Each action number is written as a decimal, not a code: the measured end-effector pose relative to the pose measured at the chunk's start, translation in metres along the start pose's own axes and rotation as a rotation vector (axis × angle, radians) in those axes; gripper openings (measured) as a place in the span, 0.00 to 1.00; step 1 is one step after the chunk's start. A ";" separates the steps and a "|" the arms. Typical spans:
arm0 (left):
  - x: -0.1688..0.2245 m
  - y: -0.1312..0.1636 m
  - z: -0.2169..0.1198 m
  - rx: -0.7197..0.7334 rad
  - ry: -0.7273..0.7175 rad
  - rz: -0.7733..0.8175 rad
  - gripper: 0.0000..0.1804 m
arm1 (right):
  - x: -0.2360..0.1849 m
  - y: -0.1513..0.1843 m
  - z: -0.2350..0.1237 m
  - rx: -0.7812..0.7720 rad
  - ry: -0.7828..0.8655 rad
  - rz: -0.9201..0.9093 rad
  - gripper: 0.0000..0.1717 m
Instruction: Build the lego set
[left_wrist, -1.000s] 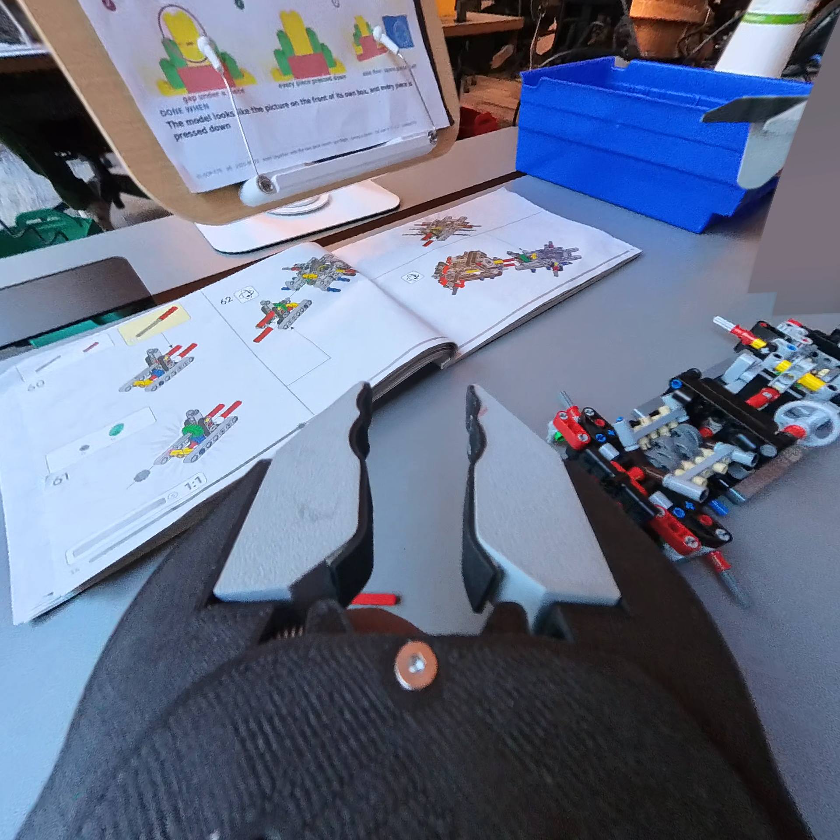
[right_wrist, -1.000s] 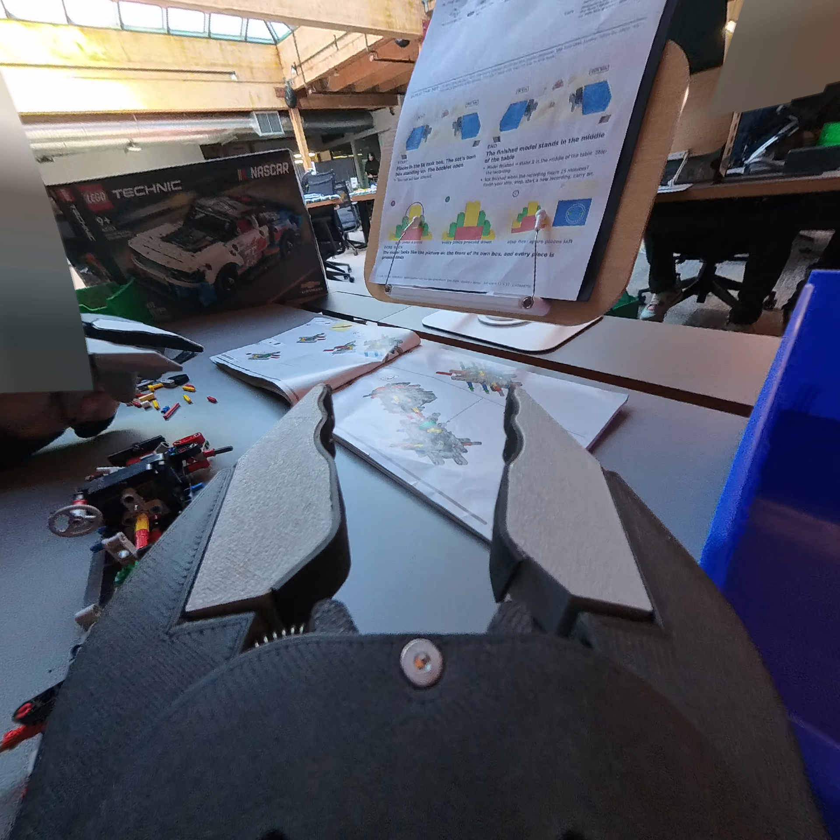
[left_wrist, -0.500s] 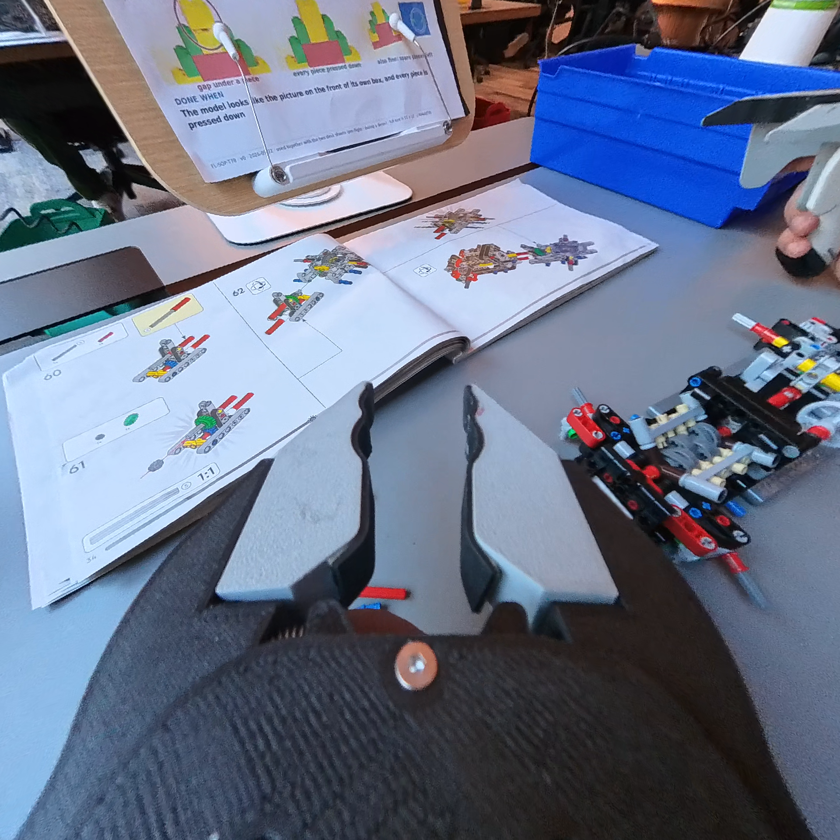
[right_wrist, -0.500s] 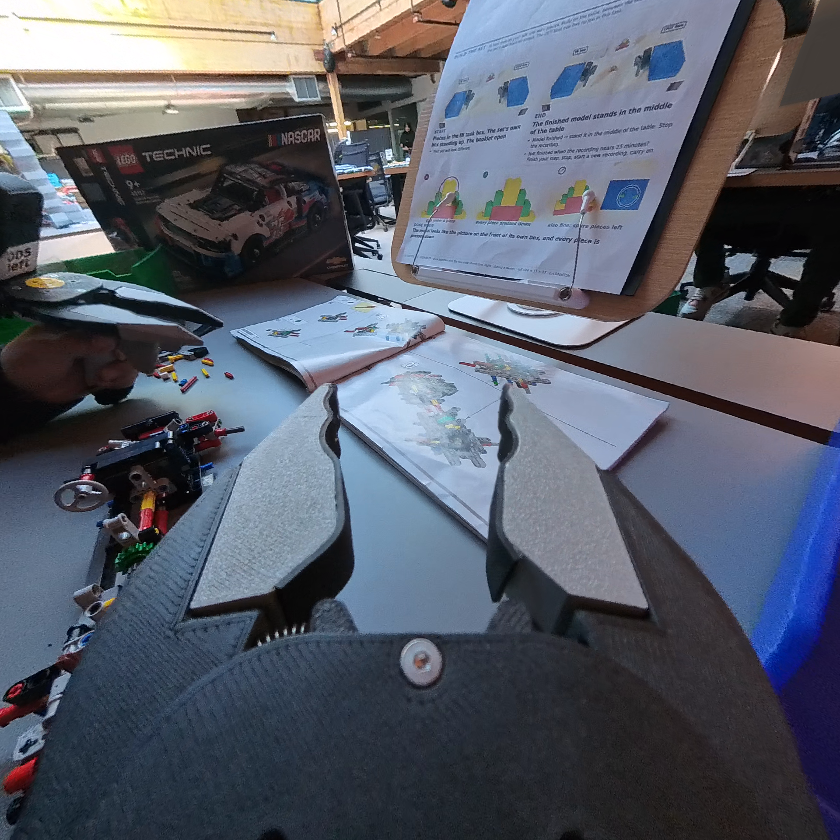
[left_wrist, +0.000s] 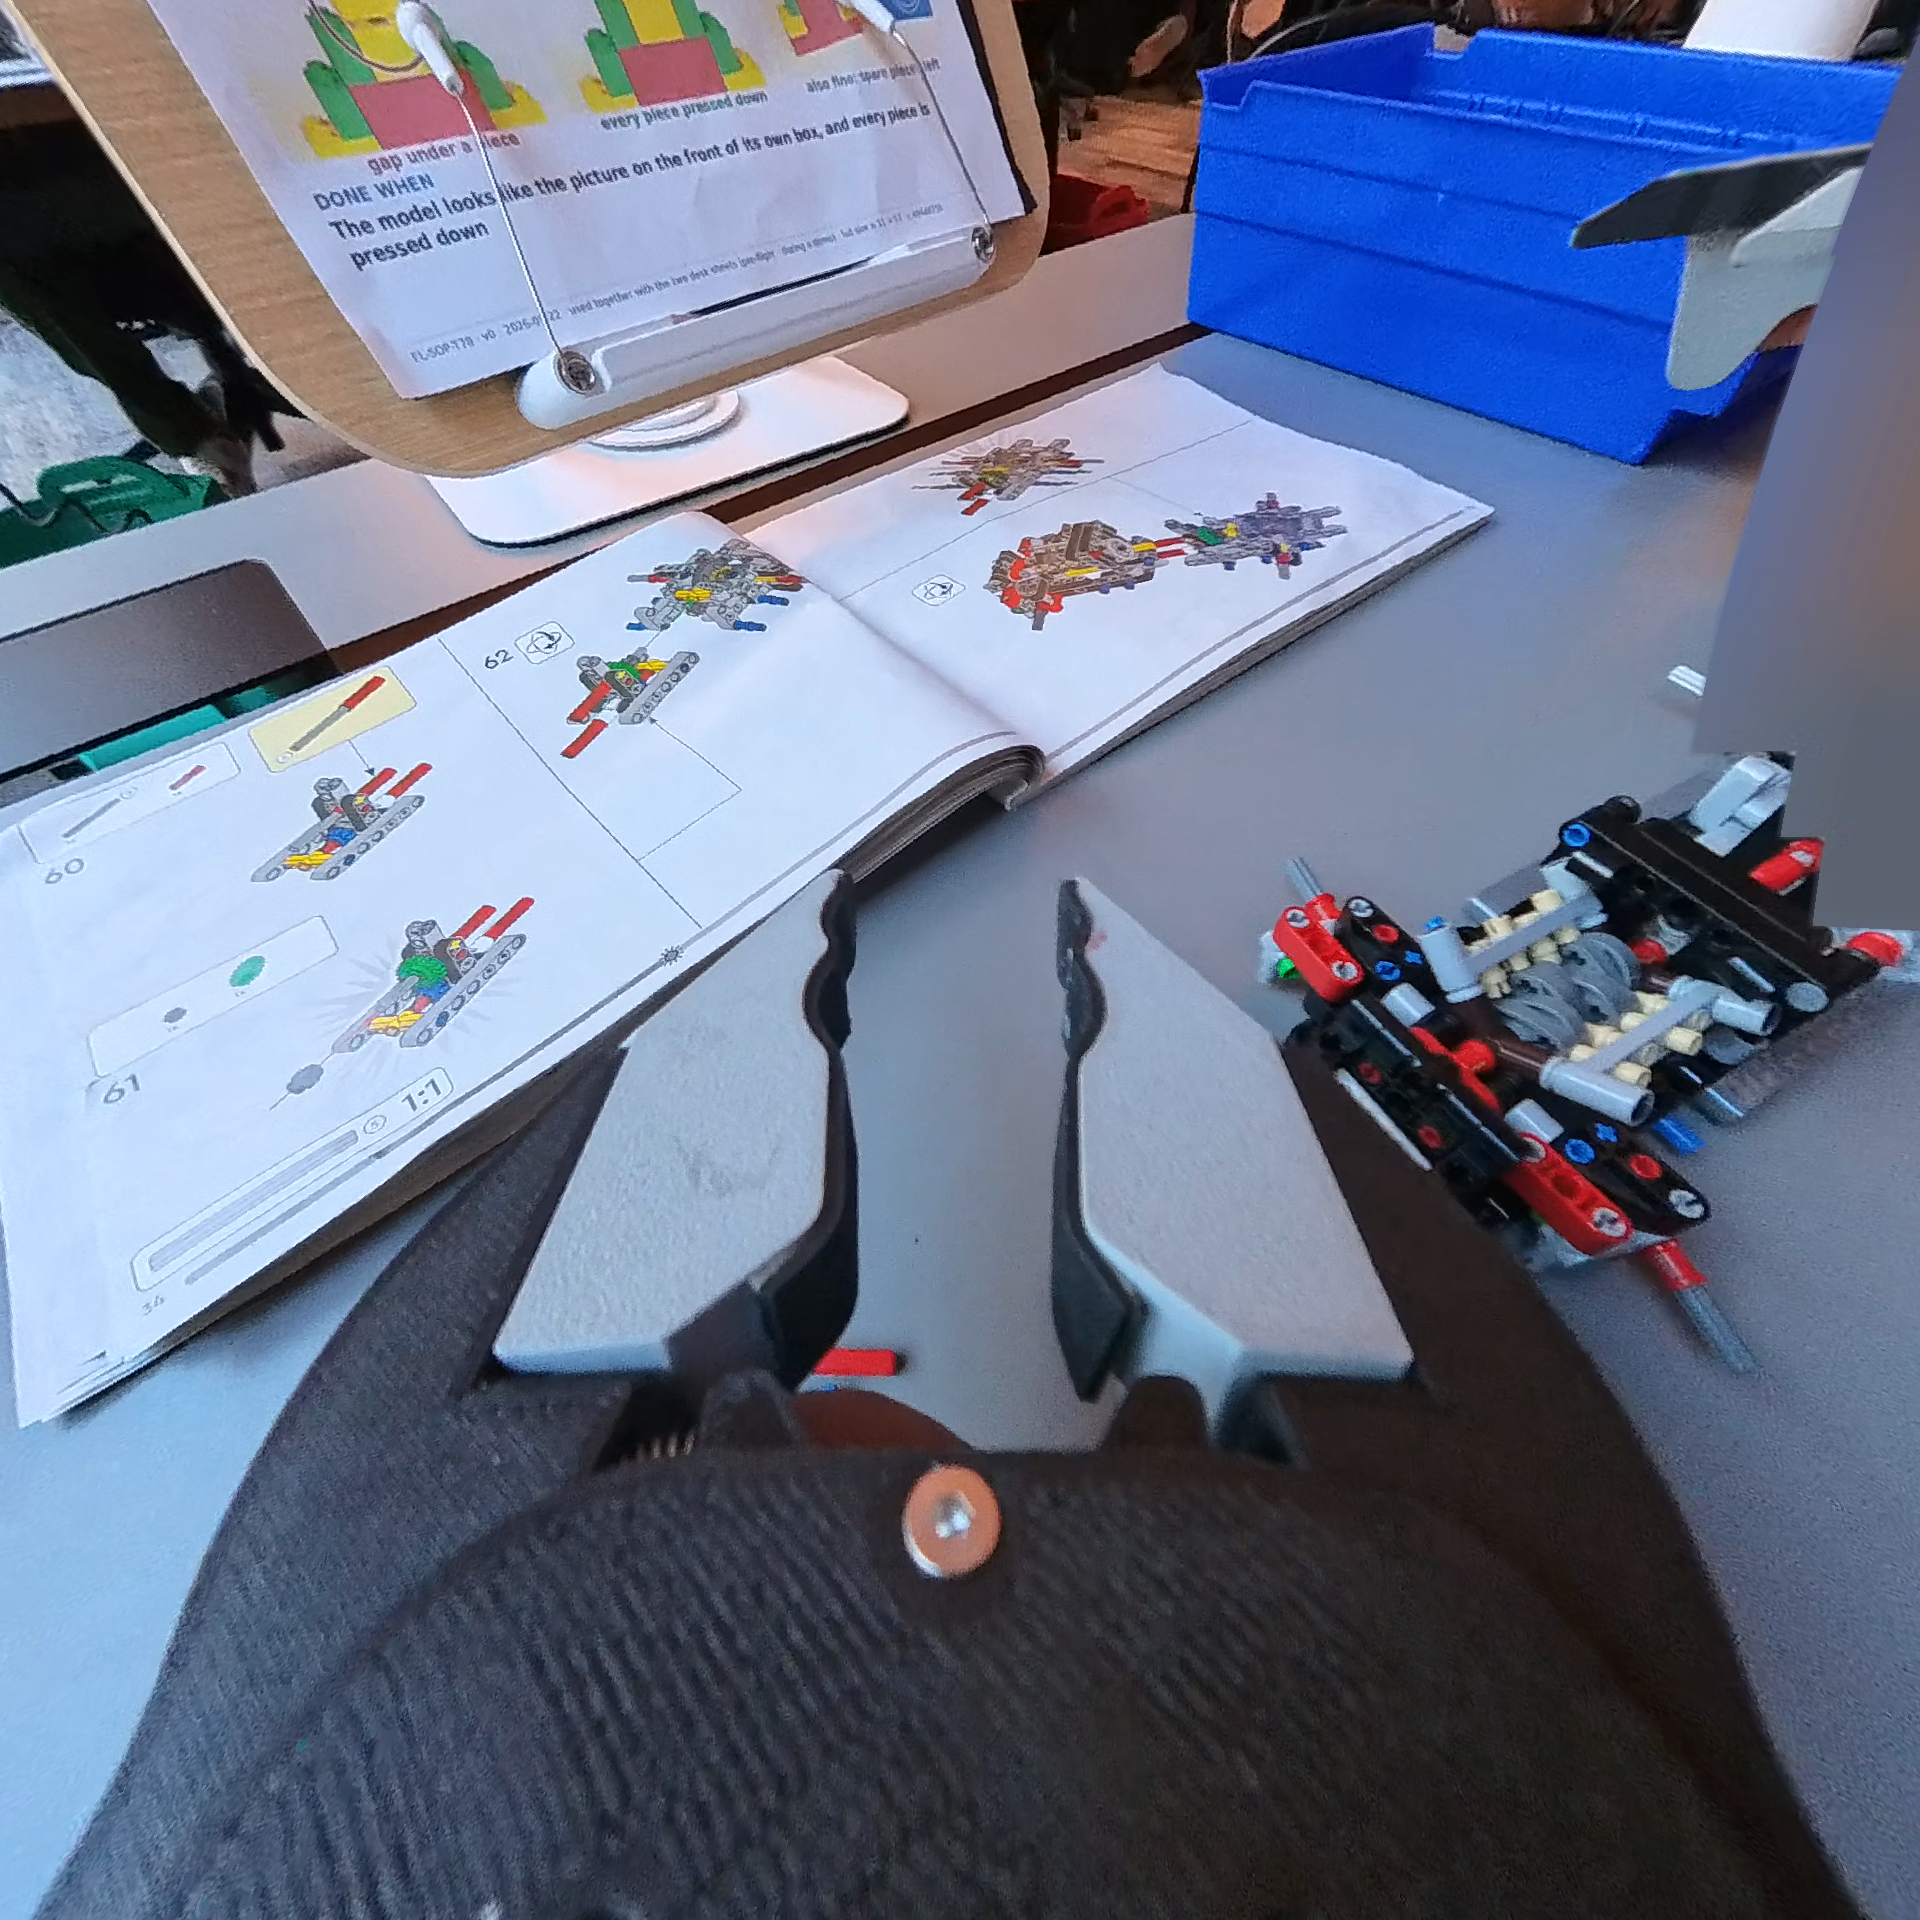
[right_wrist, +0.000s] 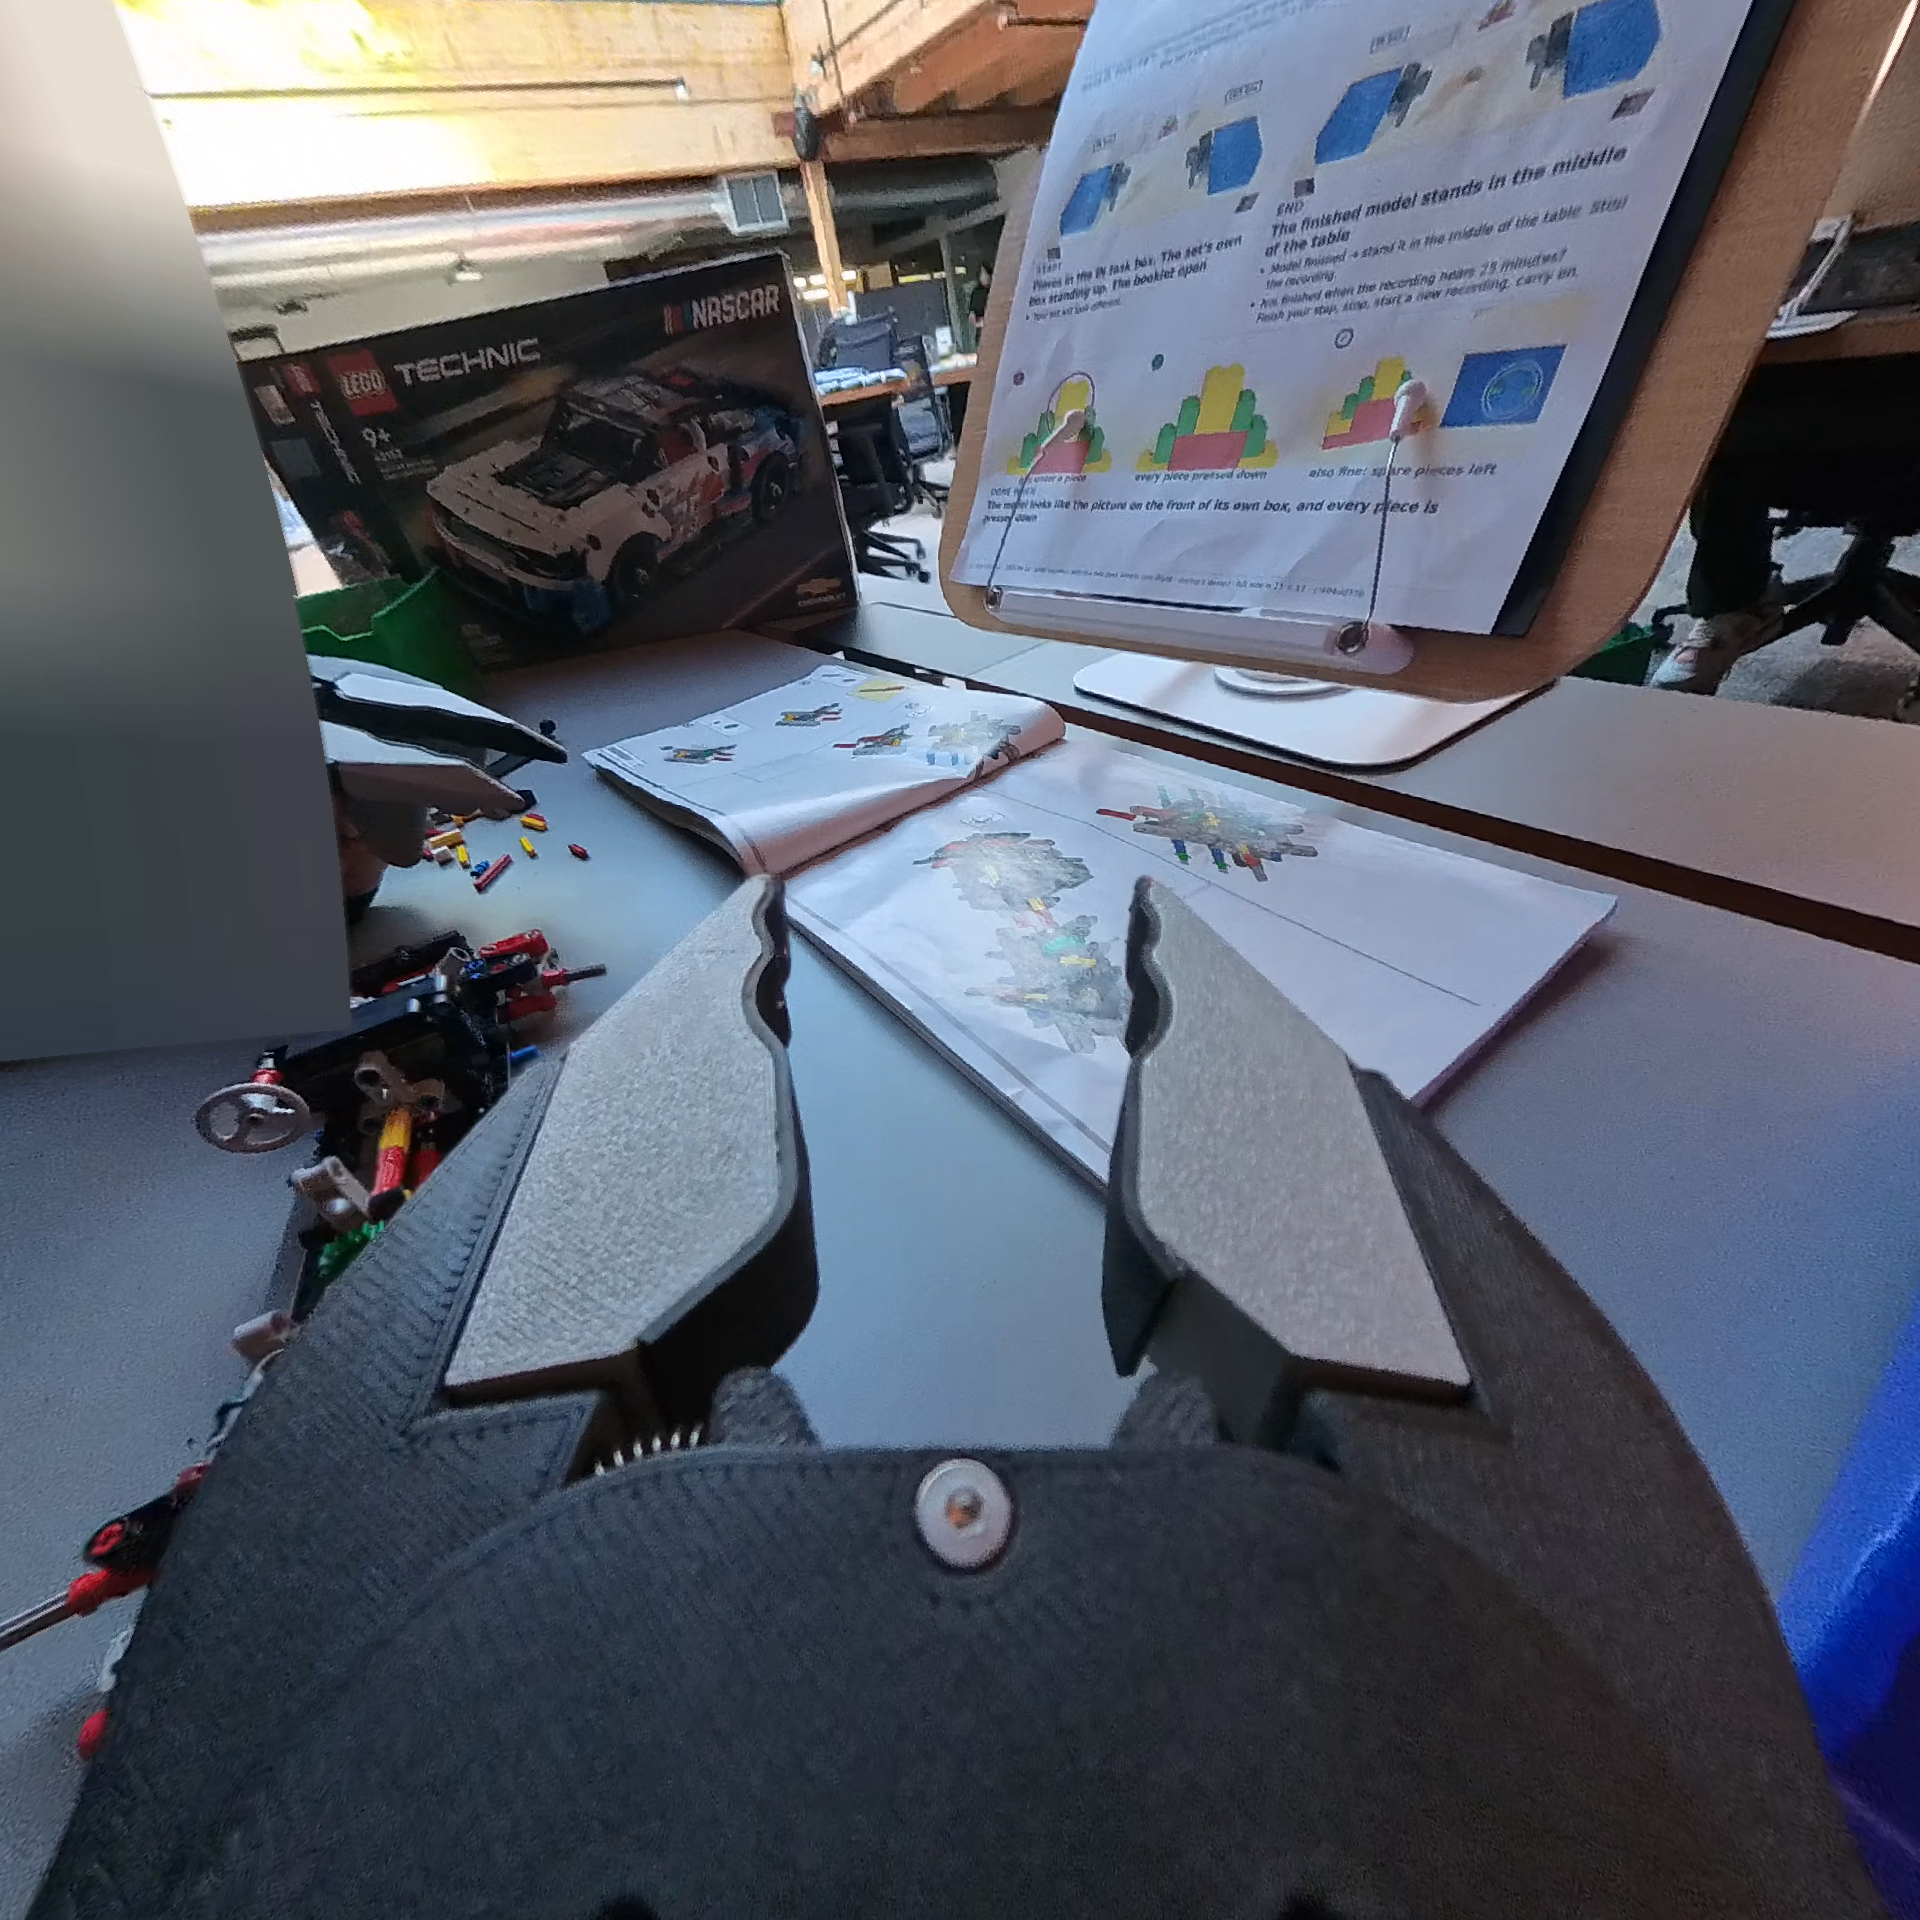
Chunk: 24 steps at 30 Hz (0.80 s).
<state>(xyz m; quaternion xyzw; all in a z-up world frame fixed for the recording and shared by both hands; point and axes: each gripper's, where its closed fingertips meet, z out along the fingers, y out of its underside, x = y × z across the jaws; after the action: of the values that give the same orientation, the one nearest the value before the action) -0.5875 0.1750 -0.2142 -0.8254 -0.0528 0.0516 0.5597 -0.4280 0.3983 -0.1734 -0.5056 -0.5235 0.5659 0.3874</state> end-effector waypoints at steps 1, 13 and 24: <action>0.000 0.000 0.000 0.000 -0.004 0.007 0.20 | 0.001 0.002 0.001 -0.009 0.000 0.007 0.37; -0.001 -0.014 -0.010 0.048 -0.060 0.107 0.20 | 0.001 0.002 0.001 -0.008 -0.006 -0.002 0.35; 0.001 -0.016 -0.011 0.059 -0.043 0.074 0.20 | 0.005 -0.002 -0.001 0.004 0.018 -0.027 0.34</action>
<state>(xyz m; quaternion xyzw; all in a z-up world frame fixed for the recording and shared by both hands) -0.5857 0.1709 -0.1955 -0.8085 -0.0328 0.0915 0.5804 -0.4278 0.4034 -0.1724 -0.5028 -0.5254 0.5571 0.4009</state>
